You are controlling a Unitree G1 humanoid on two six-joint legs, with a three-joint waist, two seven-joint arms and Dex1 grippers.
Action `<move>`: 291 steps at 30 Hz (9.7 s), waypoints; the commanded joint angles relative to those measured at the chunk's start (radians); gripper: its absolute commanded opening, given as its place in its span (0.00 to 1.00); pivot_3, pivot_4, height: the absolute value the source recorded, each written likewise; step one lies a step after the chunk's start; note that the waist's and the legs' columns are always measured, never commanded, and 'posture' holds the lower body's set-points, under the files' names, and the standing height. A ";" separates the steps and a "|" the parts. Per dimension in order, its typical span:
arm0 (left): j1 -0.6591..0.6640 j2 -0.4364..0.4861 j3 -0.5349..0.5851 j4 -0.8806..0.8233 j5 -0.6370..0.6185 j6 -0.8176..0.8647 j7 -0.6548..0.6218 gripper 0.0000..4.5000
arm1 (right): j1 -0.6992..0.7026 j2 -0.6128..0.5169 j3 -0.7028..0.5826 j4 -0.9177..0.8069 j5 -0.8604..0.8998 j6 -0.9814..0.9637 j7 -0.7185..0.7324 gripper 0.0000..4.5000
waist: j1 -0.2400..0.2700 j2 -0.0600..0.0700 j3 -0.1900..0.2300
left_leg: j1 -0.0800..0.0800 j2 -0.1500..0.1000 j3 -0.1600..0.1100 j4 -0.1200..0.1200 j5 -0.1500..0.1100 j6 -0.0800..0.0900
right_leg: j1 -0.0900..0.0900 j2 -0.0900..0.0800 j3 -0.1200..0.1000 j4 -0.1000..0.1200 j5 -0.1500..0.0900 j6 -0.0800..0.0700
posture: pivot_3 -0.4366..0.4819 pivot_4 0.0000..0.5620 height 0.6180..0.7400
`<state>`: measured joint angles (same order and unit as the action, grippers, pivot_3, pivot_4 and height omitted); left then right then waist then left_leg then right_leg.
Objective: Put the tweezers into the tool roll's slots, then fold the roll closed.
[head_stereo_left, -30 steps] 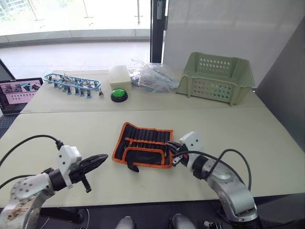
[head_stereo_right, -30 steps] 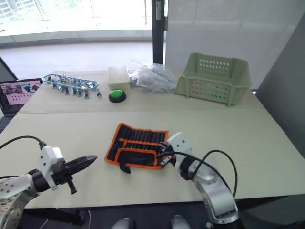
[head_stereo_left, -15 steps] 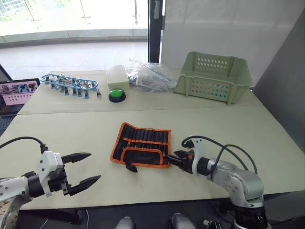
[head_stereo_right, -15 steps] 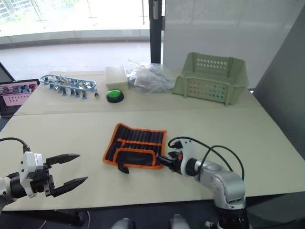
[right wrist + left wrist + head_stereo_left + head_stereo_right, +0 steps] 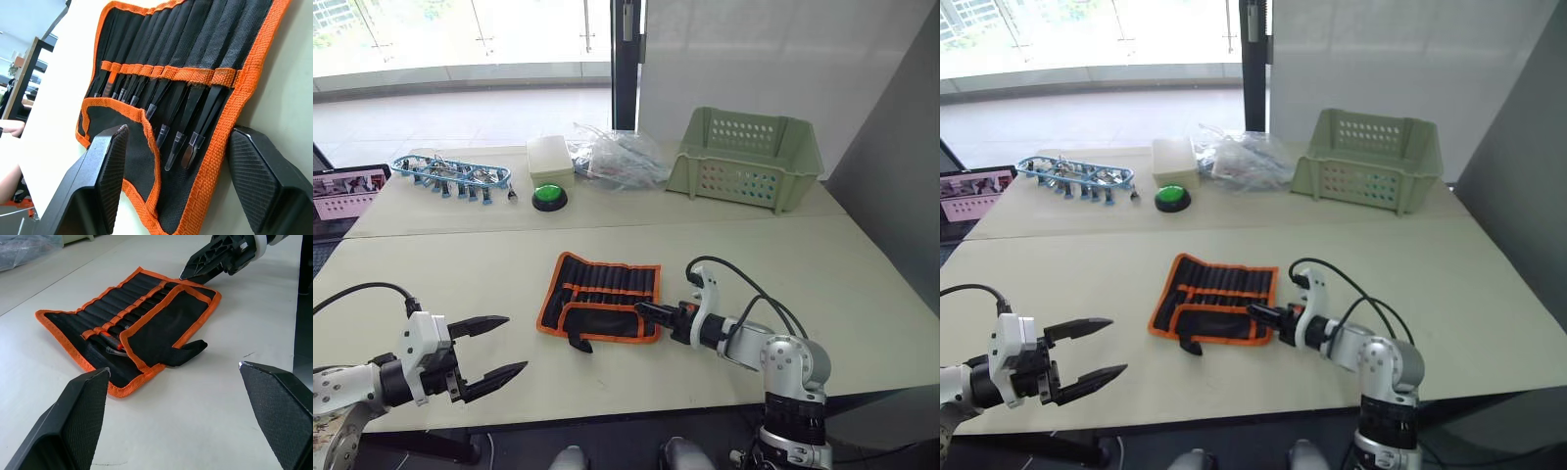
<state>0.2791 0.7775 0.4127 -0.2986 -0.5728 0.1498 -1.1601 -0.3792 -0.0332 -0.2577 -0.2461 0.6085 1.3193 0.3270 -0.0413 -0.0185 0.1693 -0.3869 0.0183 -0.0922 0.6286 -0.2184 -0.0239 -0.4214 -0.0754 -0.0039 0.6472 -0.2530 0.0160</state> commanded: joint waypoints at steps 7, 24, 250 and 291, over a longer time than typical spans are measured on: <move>-0.016 -0.010 0.004 -0.002 -0.010 -0.007 0.005 1.00 | 0.030 0.008 -0.034 0.024 -0.009 -0.034 -0.082 0.52 | 0.004 0.000 0.000 | 0.001 0.000 0.001 0.001 0.000 0.000 | 0.001 0.000 0.001 0.000 0.000 0.001 | 0.48 0.27 0.83; -0.015 -0.003 -0.008 0.021 0.004 -0.018 -0.014 1.00 | 0.026 0.026 -0.115 0.039 0.078 -0.050 -0.152 0.01 | 0.015 -0.005 -0.003 | 0.003 0.000 0.010 0.002 0.000 0.000 | 0.001 0.000 0.010 -0.001 0.002 0.003 | 0.48 0.27 0.83; -0.573 -0.305 -0.470 0.130 0.027 0.816 0.598 0.54 | -0.293 -0.201 0.627 0.344 -0.500 -0.756 0.371 0.00 | 0.023 0.004 0.003 | 0.005 -0.051 -0.066 -0.012 0.029 -0.020 | 0.019 -0.019 -0.006 0.016 -0.014 0.015 | 0.48 0.27 0.80; -0.515 -0.181 -0.571 0.354 0.194 0.251 0.106 0.01 | -0.166 -0.158 0.636 0.338 -0.506 -0.819 0.397 0.00 | -0.006 0.004 0.003 | 0.003 -0.042 -0.060 -0.020 0.029 -0.019 | 0.015 -0.013 -0.004 0.009 -0.013 0.010 | 0.48 0.27 0.80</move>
<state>-0.2718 0.5822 -0.1357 0.0355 -0.4133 0.3810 -1.0446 -0.5267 -0.2038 0.3804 0.0623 0.1206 0.4942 0.7516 -0.0473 -0.0141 0.1725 -0.3840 -0.0241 -0.1524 0.6082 -0.1895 -0.0428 -0.4066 -0.0884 -0.0082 0.6561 -0.2665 0.0257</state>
